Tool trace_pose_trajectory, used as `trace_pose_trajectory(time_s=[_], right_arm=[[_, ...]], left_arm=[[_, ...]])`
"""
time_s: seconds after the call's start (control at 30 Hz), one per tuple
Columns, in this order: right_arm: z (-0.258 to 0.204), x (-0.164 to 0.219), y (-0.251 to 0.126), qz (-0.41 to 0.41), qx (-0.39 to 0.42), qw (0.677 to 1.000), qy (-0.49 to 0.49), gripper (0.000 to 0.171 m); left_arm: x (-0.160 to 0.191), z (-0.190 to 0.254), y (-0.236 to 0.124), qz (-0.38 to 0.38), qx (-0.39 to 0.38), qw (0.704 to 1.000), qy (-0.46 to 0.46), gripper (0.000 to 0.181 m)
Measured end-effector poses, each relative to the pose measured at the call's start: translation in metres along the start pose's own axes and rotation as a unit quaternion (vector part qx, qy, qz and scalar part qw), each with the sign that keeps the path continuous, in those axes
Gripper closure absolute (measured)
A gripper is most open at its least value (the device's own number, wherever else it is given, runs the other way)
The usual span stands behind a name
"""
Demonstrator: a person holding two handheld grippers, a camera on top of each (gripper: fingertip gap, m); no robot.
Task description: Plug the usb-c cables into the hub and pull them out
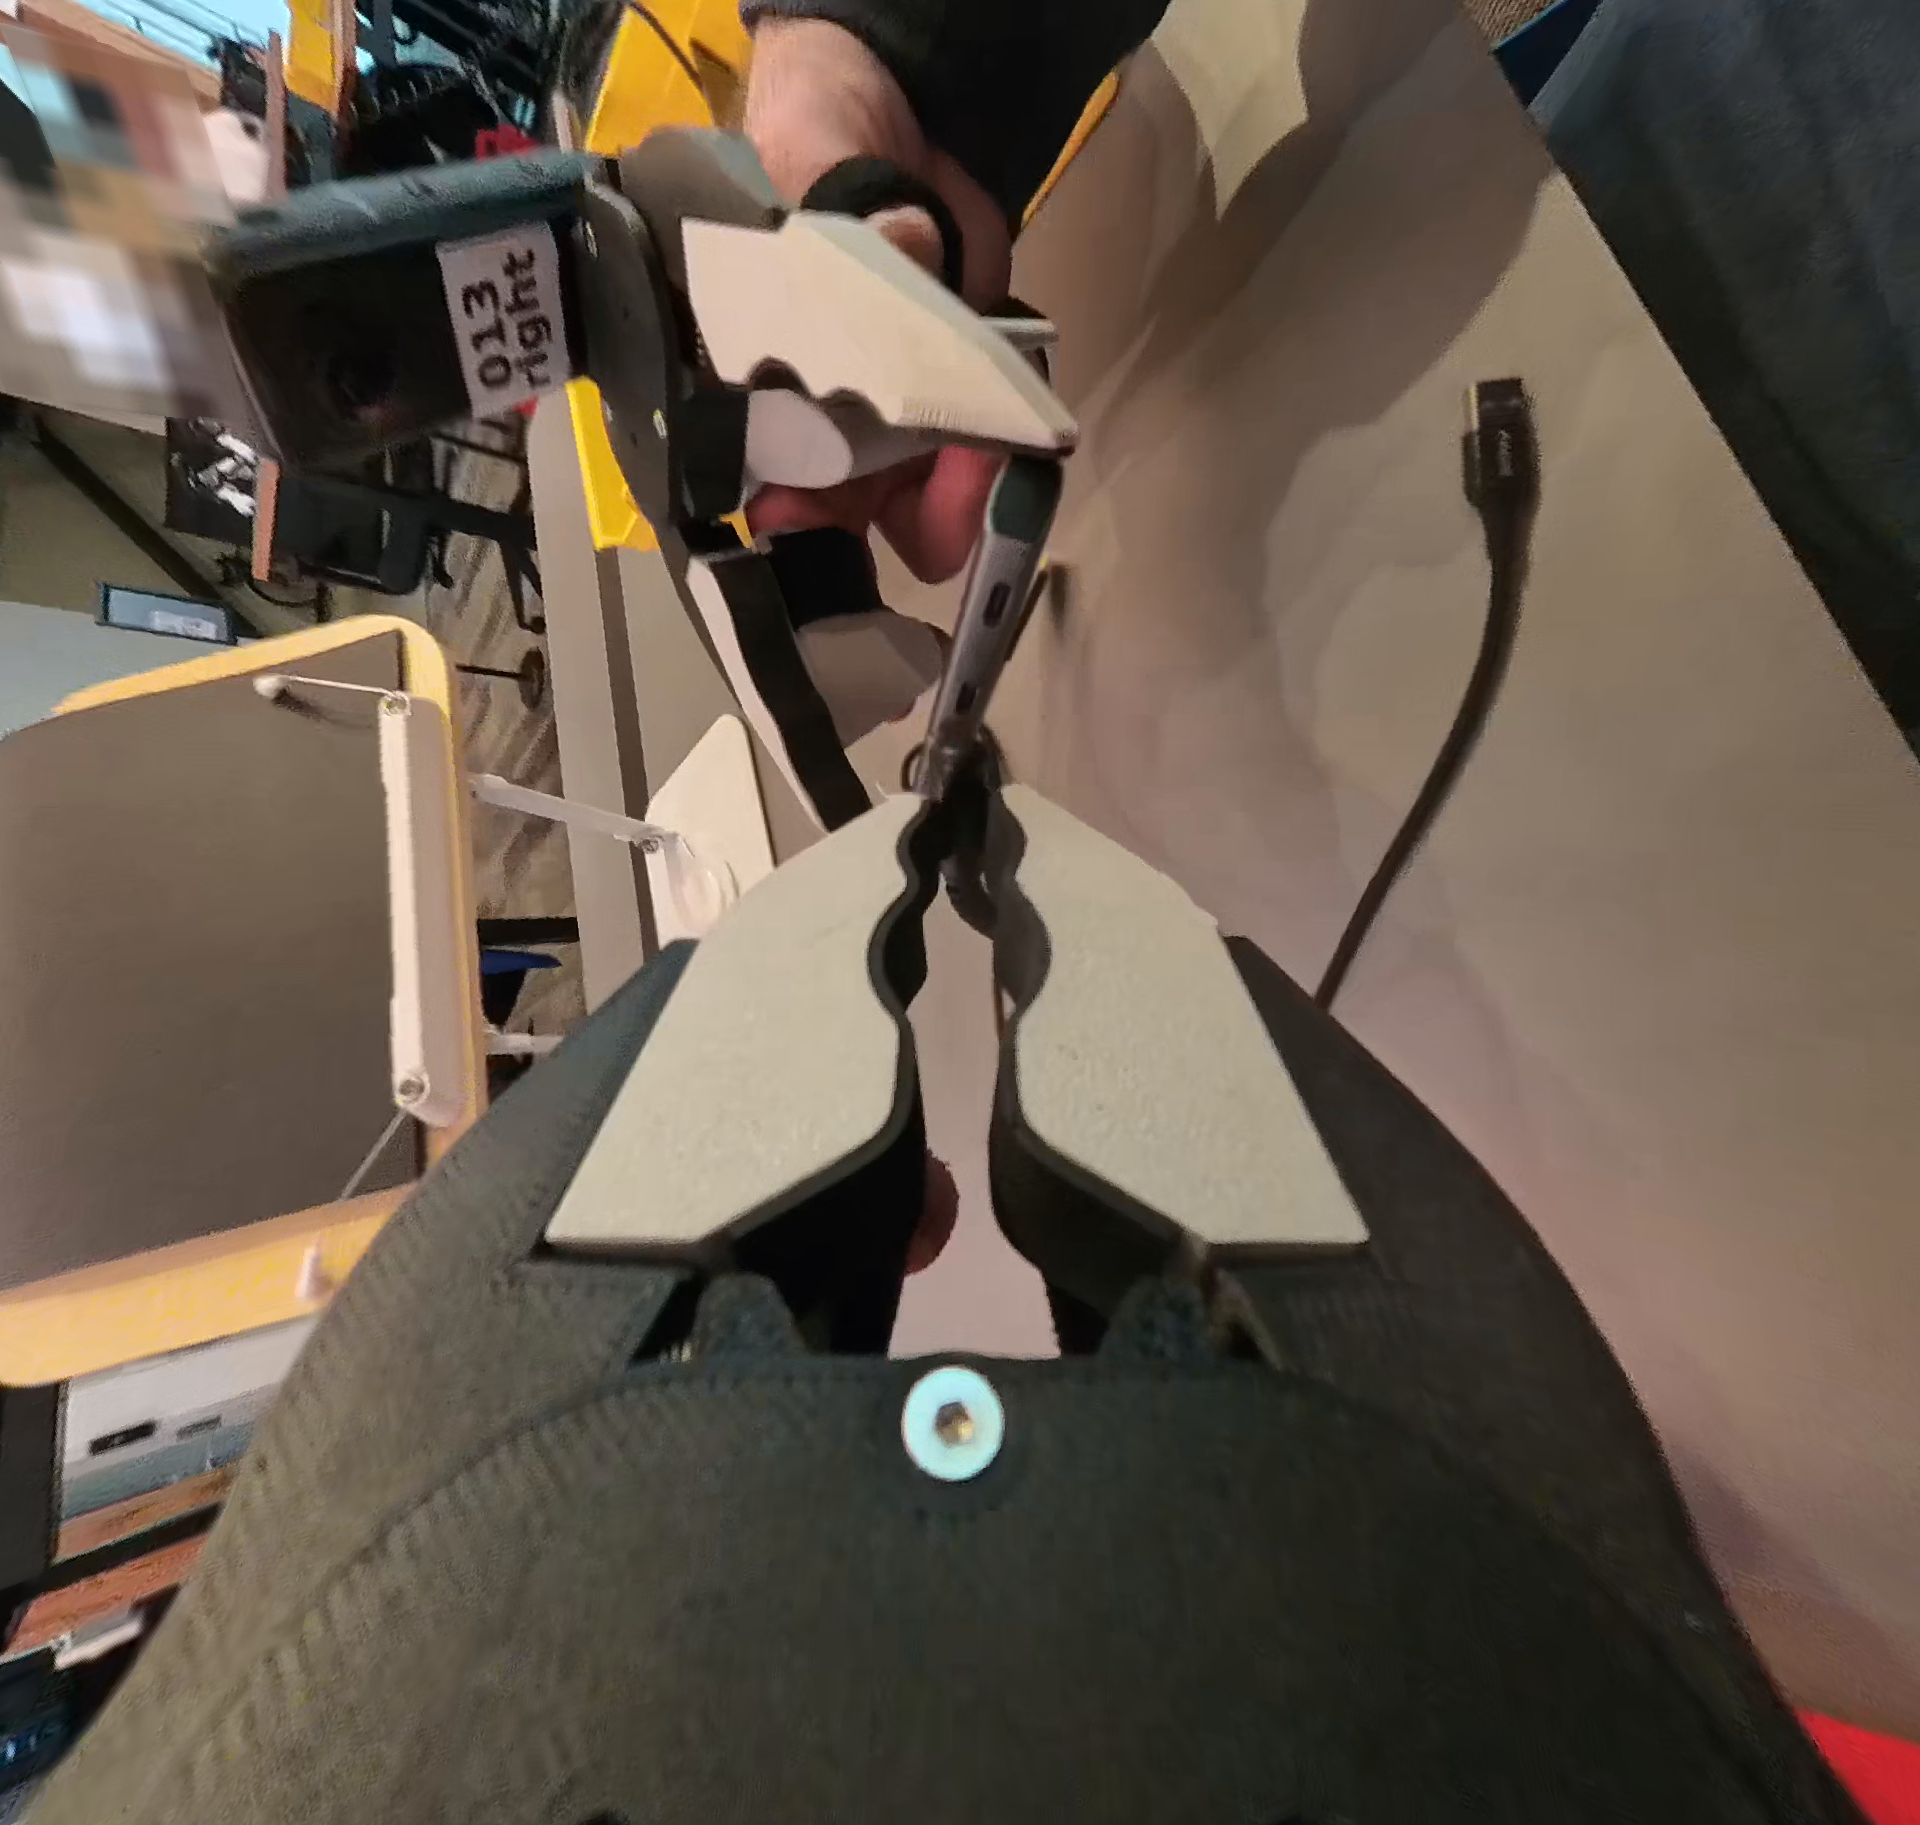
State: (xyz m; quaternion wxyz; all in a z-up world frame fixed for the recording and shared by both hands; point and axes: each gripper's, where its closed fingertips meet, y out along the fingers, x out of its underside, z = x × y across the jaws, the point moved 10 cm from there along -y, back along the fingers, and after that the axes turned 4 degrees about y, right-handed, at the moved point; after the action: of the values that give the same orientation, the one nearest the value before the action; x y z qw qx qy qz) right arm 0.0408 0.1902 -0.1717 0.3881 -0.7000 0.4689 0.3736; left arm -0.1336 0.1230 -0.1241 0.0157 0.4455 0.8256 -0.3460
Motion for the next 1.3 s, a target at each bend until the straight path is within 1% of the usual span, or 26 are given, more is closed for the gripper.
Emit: trace_pose_trajectory(time_s=[0.23,0.3,0.4,0.5,0.6,0.77,0.8,0.9,1.1,1.2,1.3], right_arm=[[-0.002,0.012,0.002,-0.037,0.055,0.998,-0.02,0.049],[-0.002,0.012,0.001,-0.034,0.062,0.997,-0.021,0.049],[0.0,0.015,-0.001,-0.055,0.098,0.993,-0.036,0.05],[0.004,0.023,0.001,-0.109,0.148,0.981,-0.063,0.049],[0.011,0.041,0.008,-0.195,0.202,0.955,-0.099,0.049],[0.018,0.066,0.02,-0.267,0.236,0.927,-0.115,0.049],[0.018,0.069,0.021,-0.277,0.242,0.922,-0.12,0.049],[0.017,0.07,0.021,-0.274,0.241,0.924,-0.112,0.049],[0.003,0.059,0.01,-0.289,0.246,0.917,-0.125,0.049],[0.002,0.06,0.007,-0.311,0.253,0.906,-0.133,0.049],[0.003,0.066,0.01,-0.317,0.239,0.911,-0.113,0.049]], left_arm=[[0.011,0.008,0.013,-0.002,0.018,0.996,-0.091,0.173],[0.013,0.009,0.016,0.001,0.024,0.994,-0.107,0.173],[0.015,0.009,0.018,-0.01,0.022,0.993,-0.114,0.173],[0.018,0.01,0.018,-0.013,0.028,0.993,-0.117,0.173],[0.02,0.01,0.018,-0.017,0.028,0.993,-0.117,0.173],[0.019,0.012,0.02,-0.025,0.03,0.993,-0.107,0.173],[0.019,0.012,0.02,-0.026,0.03,0.994,-0.106,0.173],[0.019,0.012,0.02,-0.029,0.031,0.994,-0.098,0.173],[0.016,0.012,0.019,-0.037,0.03,0.996,-0.073,0.173],[0.016,0.012,0.019,-0.04,0.031,0.997,-0.065,0.173],[0.015,0.012,0.02,-0.042,0.032,0.997,-0.063,0.173]])
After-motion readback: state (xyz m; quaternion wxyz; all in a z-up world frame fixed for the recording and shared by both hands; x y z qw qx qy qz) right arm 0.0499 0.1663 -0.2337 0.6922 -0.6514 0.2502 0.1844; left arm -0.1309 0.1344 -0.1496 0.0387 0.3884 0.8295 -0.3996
